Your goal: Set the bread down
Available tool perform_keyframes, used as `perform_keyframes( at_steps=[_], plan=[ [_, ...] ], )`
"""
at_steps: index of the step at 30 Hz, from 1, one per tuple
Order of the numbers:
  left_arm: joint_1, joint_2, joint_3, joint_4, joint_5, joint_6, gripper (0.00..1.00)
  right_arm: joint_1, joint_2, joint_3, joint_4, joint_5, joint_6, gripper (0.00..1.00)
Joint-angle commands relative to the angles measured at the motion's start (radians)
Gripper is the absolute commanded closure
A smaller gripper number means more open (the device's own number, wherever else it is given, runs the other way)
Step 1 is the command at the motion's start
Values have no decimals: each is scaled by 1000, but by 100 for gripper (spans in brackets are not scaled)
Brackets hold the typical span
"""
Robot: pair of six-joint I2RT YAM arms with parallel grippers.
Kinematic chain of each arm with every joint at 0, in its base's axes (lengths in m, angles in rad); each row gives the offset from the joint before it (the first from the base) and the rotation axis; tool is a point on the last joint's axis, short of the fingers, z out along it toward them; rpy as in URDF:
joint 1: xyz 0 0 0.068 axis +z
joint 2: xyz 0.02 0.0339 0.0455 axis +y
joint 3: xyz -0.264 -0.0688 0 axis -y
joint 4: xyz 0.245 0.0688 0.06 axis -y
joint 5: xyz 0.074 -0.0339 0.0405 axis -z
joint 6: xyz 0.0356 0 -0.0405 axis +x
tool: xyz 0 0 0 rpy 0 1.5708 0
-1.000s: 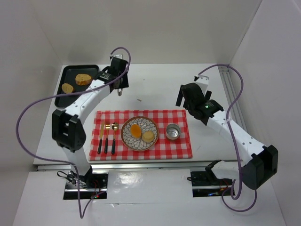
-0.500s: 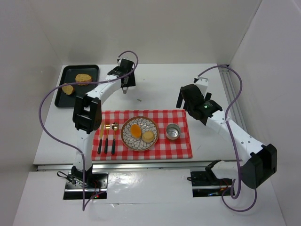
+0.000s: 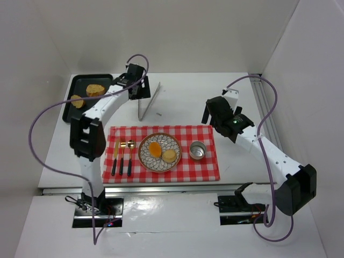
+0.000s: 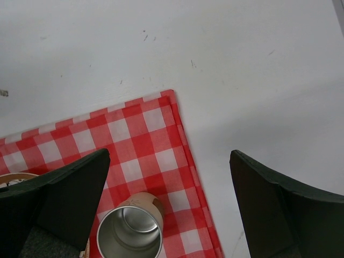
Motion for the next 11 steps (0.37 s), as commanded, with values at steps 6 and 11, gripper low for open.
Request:
perform_keyframes(
  at_steps=[6, 11],
  plan=[
    [-55, -439, -407, 76, -18, 26, 0, -11, 7, 5, -17, 36, 6, 0],
    [-64, -475, -485, 52, -27, 26, 0, -11, -6, -6, -8, 36, 15, 0]
  ],
)
